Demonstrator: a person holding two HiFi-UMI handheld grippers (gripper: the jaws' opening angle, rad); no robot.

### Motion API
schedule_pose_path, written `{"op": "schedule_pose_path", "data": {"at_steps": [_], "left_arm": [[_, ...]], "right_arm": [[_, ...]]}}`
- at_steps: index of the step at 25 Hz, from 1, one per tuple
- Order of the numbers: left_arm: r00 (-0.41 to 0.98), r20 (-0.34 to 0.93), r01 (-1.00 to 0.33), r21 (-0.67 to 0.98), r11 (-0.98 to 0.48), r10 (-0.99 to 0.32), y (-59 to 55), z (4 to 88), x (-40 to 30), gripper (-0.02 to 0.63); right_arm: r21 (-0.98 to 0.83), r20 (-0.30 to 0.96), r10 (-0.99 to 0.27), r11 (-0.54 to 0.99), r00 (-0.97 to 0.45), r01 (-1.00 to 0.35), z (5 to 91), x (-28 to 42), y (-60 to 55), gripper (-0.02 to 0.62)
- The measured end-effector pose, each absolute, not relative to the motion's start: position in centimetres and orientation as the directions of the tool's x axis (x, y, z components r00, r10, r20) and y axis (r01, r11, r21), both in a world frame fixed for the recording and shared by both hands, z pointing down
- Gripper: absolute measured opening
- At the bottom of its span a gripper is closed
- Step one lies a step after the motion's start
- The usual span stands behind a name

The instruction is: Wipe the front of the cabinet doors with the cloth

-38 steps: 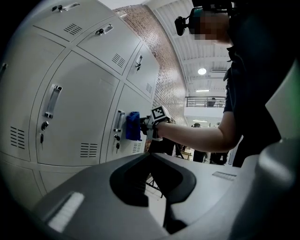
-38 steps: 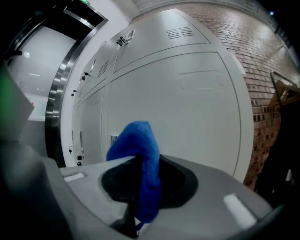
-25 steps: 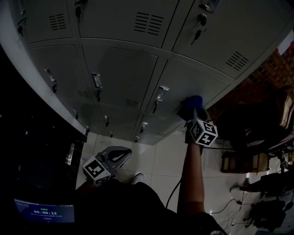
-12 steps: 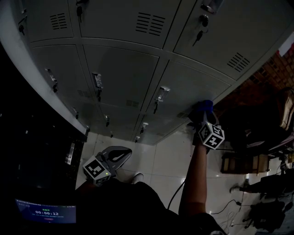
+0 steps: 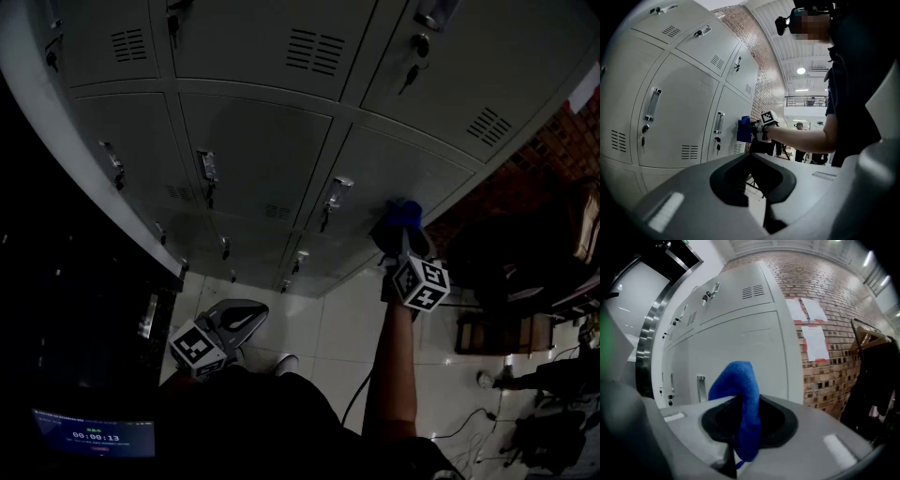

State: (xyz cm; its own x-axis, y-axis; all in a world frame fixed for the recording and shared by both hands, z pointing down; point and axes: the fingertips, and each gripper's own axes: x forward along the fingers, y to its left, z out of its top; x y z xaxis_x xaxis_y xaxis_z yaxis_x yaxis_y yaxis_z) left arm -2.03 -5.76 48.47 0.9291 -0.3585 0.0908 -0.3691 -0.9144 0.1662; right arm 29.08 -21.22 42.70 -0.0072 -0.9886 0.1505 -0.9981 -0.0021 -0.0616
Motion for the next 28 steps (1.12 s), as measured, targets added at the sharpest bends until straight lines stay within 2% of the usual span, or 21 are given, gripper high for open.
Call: {"op": "schedule_pose_path", "data": {"at_steps": [7,13,28], "left_arm": [[0.915,0.096,-0.403,0.155,-0.902,-0.392,-5.6,48.9,-4.0,0.000],[0.896,0.102,-0.443,0.174,-0.879,-0.432,-5.6,48.6,-6.2,0.000],[0.882,0.111,-0.471,0.175,-0.864,-0.458,-6.5,48.8,-7.3,0.000]], "right_arm": [[-0.076,0.199,-0.960,0.185,-0.196,-0.980,45.8,19.0,-23.9,0.067],[-0.072,0.228,-0.935,0.261,-0.271,-0.963,47.5,14.3,-25.9,0.067],[-0.063,0.250,-0.936,0.240,-0.248,-0.969,48.7,14.6,-27.3,0.067]]}}
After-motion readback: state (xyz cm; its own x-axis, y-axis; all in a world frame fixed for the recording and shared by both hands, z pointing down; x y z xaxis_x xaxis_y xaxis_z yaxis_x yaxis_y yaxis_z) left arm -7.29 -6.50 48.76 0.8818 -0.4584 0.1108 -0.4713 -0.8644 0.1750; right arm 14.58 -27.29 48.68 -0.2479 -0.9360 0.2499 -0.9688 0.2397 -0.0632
